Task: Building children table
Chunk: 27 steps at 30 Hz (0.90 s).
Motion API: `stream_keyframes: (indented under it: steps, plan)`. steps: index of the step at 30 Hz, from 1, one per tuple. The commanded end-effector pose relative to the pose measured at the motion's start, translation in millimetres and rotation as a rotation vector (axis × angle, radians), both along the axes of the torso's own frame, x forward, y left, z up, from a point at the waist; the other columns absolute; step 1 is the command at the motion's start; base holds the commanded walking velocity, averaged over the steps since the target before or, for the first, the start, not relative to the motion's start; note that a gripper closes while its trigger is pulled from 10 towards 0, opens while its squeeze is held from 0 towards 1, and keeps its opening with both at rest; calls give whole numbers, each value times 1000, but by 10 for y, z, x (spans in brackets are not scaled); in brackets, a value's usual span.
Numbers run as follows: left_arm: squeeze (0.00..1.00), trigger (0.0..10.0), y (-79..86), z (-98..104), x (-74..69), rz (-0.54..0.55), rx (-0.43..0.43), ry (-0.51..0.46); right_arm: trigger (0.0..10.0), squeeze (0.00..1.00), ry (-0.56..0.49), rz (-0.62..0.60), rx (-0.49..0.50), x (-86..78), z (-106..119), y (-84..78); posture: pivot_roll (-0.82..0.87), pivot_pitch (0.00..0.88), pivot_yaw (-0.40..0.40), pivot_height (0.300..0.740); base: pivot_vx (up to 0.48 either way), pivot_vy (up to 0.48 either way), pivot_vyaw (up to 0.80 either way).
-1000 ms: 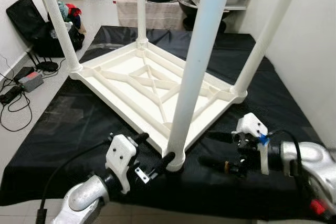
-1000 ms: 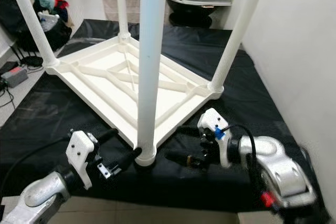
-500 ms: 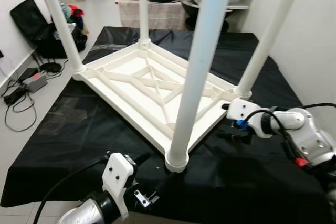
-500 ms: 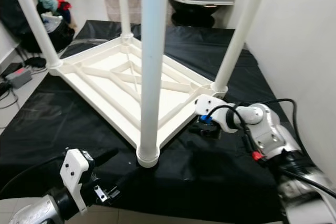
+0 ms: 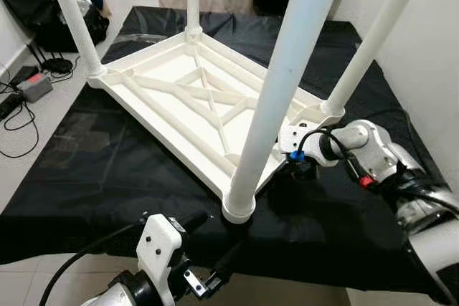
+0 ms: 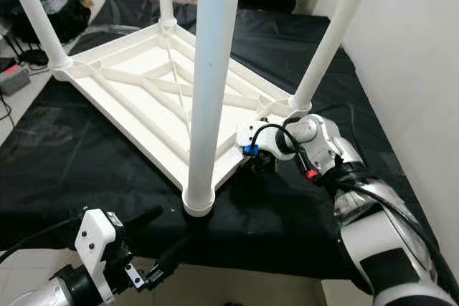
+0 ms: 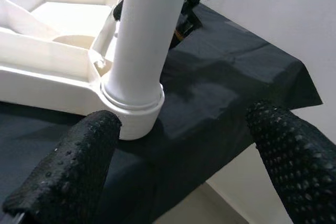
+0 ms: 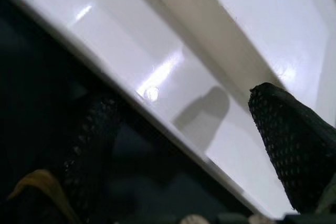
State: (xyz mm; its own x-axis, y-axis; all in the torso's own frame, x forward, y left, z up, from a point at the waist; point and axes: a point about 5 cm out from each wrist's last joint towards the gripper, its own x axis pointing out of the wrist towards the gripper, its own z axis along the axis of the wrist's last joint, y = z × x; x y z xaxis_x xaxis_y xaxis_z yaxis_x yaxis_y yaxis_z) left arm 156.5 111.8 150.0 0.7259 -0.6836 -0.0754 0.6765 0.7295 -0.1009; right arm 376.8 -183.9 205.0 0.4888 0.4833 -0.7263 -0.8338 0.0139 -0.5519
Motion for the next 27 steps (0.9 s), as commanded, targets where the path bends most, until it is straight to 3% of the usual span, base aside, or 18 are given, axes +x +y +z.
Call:
stream_keyframes:
  steps: [1, 3, 4, 5, 14, 27]
  plan:
    - [0, 10000, -25, 1, -48, -15, -7, 23, 10000, 0, 38, 10, -75, 7, 80, -97, 32, 207, -97, 740, 0, 0, 0]
    - [0, 10000, -28, 3, -49, -15, -8, 25, 10000, 0, 49, 12, -98, 12, 122, -124, 31, 207, -98, 740, 0, 0, 0]
    - [0, 10000, -32, 4, -49, -15, -10, 26, 3176, 0, 59, 25, -117, 17, 158, -133, 28, 206, -102, 740, 0, 0, 0]
    - [0, 10000, -36, 6, -47, -15, -10, 25, 0, 0, 76, 41, -134, 13, 183, -132, 28, 205, -104, 740, 0, 0, 0]
    - [0, 10000, -69, 28, -32, -10, -11, 17, 0, 0, 118, 93, -143, -4, 201, -98, 17, 201, -111, 740, 0, 0, 0]
    - [0, 10000, -77, 48, -9, -12, -16, 13, 0, 0, 199, 80, -138, -70, 44, -208, 7, 200, -110, 740, 0, 0, 0]
